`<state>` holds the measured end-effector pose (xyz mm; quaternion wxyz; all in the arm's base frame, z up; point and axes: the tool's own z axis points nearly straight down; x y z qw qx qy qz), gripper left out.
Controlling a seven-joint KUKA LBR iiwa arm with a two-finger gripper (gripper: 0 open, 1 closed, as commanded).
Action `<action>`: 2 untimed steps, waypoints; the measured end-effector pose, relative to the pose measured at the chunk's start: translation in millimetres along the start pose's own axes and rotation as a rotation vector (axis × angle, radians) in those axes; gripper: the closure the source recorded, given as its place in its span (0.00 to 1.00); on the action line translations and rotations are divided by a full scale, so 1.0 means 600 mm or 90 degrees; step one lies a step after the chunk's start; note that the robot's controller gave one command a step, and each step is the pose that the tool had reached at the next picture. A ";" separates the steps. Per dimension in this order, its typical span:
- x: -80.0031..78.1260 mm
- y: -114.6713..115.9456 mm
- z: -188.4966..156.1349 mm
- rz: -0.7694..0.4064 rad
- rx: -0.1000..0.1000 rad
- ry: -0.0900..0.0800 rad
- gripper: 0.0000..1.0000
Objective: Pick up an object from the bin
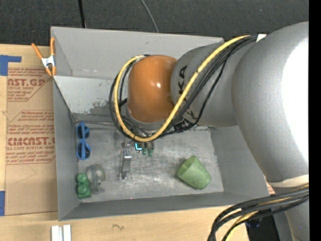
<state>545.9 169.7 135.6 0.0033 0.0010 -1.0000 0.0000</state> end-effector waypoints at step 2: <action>0.085 -0.104 0.042 -0.003 0.001 -0.005 0.00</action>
Offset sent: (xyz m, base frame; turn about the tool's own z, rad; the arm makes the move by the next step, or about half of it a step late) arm -0.0423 0.0061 -0.0656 -0.1470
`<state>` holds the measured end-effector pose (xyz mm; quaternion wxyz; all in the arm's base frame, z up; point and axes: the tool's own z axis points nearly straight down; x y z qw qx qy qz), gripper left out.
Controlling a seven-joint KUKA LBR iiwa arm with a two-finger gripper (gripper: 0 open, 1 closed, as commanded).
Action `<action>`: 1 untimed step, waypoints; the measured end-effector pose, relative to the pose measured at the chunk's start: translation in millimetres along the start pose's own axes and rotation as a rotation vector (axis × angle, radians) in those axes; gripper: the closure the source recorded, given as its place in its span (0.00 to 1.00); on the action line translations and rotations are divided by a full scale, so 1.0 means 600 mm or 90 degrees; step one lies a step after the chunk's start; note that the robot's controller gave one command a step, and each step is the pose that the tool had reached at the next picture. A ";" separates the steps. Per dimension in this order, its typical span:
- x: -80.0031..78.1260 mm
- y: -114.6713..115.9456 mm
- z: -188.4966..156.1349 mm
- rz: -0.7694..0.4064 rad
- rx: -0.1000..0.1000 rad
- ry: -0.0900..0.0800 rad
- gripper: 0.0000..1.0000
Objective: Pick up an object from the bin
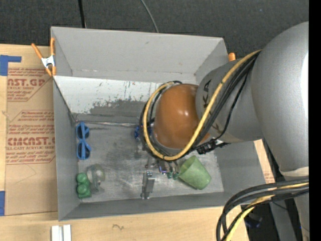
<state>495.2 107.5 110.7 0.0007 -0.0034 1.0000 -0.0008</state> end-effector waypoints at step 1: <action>0.014 -0.076 0.010 -0.015 0.000 0.002 0.00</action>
Offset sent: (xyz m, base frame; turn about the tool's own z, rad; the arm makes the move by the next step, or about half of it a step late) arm -0.0074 -0.0431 -0.0048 -0.0267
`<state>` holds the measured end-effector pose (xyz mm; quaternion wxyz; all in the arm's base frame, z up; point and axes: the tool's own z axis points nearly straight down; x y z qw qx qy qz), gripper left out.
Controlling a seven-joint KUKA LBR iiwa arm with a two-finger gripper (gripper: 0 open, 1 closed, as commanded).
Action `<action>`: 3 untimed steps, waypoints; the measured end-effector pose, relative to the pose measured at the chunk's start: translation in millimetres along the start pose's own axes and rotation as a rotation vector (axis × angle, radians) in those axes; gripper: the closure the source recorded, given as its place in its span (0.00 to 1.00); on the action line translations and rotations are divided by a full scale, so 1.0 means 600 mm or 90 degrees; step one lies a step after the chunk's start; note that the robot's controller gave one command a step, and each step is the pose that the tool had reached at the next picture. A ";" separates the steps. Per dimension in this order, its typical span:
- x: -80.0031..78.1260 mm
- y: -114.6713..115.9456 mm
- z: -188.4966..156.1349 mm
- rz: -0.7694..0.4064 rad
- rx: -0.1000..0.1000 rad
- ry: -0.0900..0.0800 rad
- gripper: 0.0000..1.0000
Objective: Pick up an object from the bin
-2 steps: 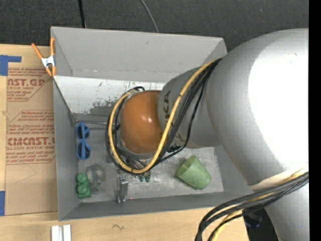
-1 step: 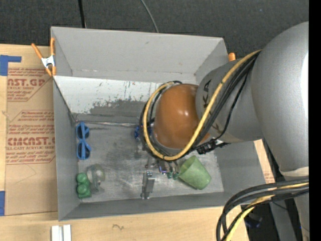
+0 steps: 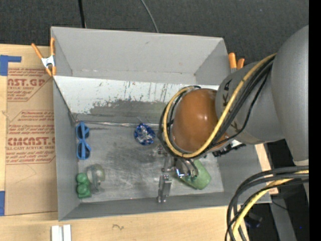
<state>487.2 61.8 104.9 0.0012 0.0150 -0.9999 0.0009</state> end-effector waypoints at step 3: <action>0.001 -0.226 0.033 -0.099 0.000 -0.007 1.00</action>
Offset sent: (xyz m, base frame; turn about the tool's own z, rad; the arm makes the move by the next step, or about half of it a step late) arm 0.0218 -0.0501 0.0156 0.0098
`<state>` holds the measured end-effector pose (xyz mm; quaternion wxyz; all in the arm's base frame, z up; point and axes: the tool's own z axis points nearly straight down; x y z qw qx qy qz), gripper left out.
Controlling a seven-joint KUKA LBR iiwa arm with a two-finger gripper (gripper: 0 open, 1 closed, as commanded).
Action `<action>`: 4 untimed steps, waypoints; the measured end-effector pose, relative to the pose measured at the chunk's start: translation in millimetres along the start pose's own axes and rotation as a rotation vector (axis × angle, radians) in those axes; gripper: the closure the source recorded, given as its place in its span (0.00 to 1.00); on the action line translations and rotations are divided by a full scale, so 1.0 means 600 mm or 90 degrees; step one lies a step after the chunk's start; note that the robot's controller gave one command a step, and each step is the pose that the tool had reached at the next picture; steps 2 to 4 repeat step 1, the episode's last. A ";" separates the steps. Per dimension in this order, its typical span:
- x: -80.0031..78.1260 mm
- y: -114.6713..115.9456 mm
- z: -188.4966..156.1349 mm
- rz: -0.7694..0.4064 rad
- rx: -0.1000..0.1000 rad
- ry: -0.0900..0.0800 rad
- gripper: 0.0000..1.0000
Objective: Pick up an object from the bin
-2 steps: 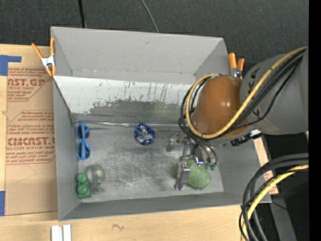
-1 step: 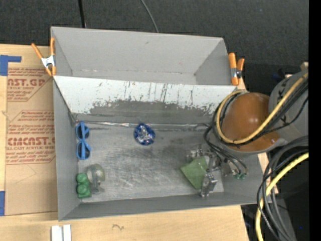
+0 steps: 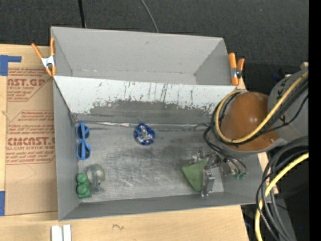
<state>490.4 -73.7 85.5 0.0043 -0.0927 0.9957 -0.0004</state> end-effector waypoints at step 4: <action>-0.007 0.017 -0.201 -0.035 0.001 0.000 1.00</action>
Offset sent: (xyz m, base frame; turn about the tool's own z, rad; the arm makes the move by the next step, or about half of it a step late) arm -0.0007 0.0096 0.1169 -0.0541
